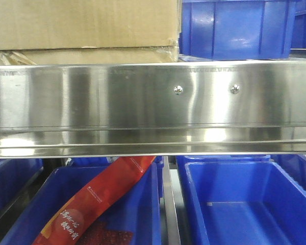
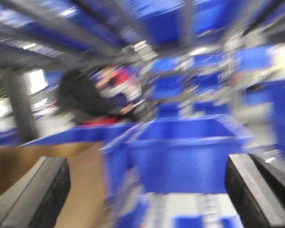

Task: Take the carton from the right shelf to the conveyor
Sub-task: 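Clamp the carton's side walls between both grippers' fingers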

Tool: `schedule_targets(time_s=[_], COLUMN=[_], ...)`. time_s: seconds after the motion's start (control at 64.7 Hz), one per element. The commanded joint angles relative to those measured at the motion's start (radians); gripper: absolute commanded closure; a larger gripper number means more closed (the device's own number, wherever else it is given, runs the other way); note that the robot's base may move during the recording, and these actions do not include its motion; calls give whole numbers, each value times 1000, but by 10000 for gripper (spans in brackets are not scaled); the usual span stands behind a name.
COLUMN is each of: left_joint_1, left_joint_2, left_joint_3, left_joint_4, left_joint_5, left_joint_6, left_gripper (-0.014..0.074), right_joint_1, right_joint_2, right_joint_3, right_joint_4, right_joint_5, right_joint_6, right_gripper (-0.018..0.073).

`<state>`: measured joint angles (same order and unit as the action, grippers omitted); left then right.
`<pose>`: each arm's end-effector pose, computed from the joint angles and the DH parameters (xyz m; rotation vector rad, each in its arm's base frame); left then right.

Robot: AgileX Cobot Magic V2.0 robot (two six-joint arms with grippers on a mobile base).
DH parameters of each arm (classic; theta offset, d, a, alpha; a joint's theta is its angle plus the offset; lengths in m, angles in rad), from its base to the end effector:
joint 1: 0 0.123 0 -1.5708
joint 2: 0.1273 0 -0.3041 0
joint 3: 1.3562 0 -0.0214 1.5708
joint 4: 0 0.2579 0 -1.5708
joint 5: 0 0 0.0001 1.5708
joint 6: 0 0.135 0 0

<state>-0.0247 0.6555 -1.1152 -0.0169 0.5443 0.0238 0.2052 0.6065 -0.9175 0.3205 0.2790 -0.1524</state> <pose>0.1285 -0.0044 0.4902 0.0336 1.5677 -0.0189 0.1316 0.0394 0.4641 -0.1070 1.4443 0.3591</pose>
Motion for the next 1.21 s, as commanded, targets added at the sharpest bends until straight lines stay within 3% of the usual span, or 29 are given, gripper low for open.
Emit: schedule_targets(time_s=[0.0, 0.232, 0.417, 0.556, 0.633, 0.757, 0.943, 1.19], left_joint_1=[-36, -62, -62, -62, -62, -49, 15, 30], left_joint_2=[99, 358, 507, 623, 687, 777, 886, 995], left_joint_3=[-95, -367, -526, -665, -746, -850, -916, -917], left_joint_4=[-2, 4, 71, 142, 169, 148, 62, 64], left_joint_5=[73, 303, 430, 523, 570, 613, 638, 595], left_joint_6=[2, 2, -9, -62, -83, -88, -88, -88], left_gripper=[25, 25, 25, 25, 25, 25, 25, 25], right_joint_1=[86, 296, 292, 272, 268, 268, 282, 316], right_joint_2=[115, 473, 706, 863, 949, 1077, 1237, 1379], right_joint_3=[-129, -514, -763, -958, -1079, -1285, -1523, -1591], right_joint_4=[9, 9, 9, -5, -87, -237, -263, -320], right_joint_5=[70, 291, 503, 655, 761, 935, 942, 942], right_joint_6=[-3, -3, 45, 106, 177, 266, 275, 304], right_gripper=[0, 0, 0, 0, 0, 0, 0, 0])
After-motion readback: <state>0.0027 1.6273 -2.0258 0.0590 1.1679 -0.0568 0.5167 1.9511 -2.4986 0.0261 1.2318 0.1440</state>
